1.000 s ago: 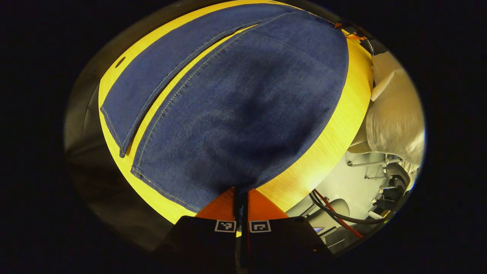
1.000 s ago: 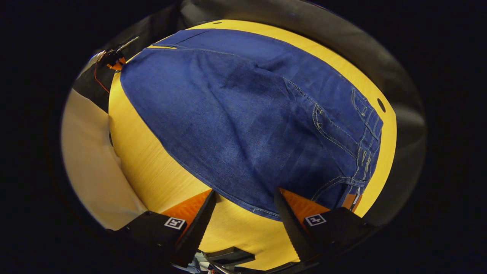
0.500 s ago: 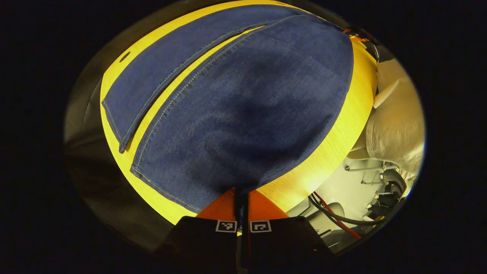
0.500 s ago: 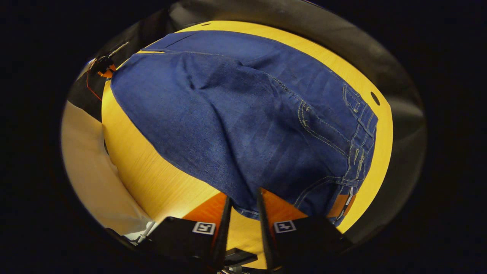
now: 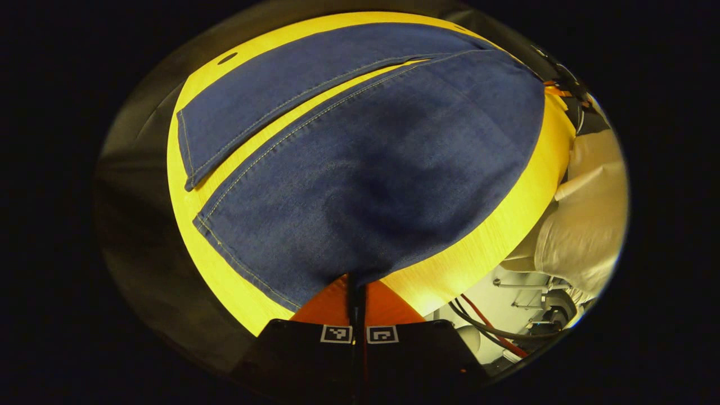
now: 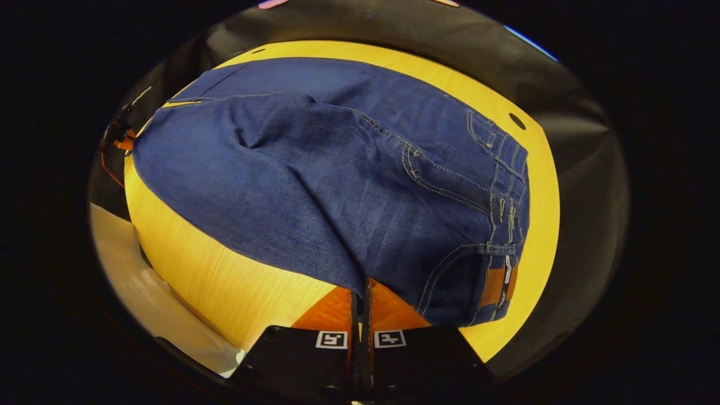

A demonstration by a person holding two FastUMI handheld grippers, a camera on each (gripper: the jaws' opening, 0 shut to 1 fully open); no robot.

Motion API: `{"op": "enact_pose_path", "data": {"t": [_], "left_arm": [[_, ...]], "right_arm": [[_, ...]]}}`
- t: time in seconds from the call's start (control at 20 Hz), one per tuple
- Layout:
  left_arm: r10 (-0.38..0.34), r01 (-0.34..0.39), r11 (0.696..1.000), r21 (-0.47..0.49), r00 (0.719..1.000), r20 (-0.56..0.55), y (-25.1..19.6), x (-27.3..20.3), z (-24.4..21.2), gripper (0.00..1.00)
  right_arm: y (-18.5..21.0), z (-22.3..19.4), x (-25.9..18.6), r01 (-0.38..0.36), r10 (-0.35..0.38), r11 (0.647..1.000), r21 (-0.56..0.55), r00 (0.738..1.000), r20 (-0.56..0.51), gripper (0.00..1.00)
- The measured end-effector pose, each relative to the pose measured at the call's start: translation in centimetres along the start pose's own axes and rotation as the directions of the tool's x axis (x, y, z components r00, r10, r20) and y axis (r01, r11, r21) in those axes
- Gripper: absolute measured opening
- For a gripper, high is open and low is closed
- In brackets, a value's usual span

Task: Grasp the waist and the cuffs of the jeans and fold them to make the two legs overlap; first hold the waist and fold one-third of the jeans toward the cuffs, then hold the cuffs and fold the remaining one-third in the same direction to finish folding.

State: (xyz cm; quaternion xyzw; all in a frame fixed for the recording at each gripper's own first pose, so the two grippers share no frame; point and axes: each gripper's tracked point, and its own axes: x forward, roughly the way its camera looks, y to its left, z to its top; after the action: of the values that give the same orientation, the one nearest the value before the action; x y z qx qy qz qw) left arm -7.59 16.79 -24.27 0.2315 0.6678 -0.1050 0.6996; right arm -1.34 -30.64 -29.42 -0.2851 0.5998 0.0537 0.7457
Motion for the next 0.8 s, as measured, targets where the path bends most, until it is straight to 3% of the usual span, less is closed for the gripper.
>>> {"op": "enact_pose_path", "data": {"t": [0.2, 0.4, 0.6, 0.8], "left_arm": [[0.126, -0.126, 0.992, -0.002, 0.992, 0.014, 2.6, -4.0, 3.2, 0.0], [0.235, -0.225, 0.963, -0.151, 0.971, 0.049, 5.3, -8.4, 6.8, 0.0], [0.299, -0.256, 0.929, -0.267, 0.945, 0.135, 8.6, -11.7, 11.8, 0.0], [0.396, -0.306, 0.884, -0.353, 0.892, 0.217, 12.1, -13.7, 17.3, 0.0]], "right_arm": [[0.2, 1.2, -1.8, 0.044, -0.045, 0.999, 0.031, 0.998, 0.034, 0.03], [-1.3, 4.5, -4.7, 0.043, -0.064, 0.986, 0.16, 0.99, 0.127, 0.03], [-3.6, 10.2, -7.6, 0.05, -0.112, 0.968, 0.245, 0.962, 0.247, 0.02], [-7.0, 16.8, -7.7, 0.053, -0.177, 0.938, 0.344, 0.923, 0.342, 0.02]]}}
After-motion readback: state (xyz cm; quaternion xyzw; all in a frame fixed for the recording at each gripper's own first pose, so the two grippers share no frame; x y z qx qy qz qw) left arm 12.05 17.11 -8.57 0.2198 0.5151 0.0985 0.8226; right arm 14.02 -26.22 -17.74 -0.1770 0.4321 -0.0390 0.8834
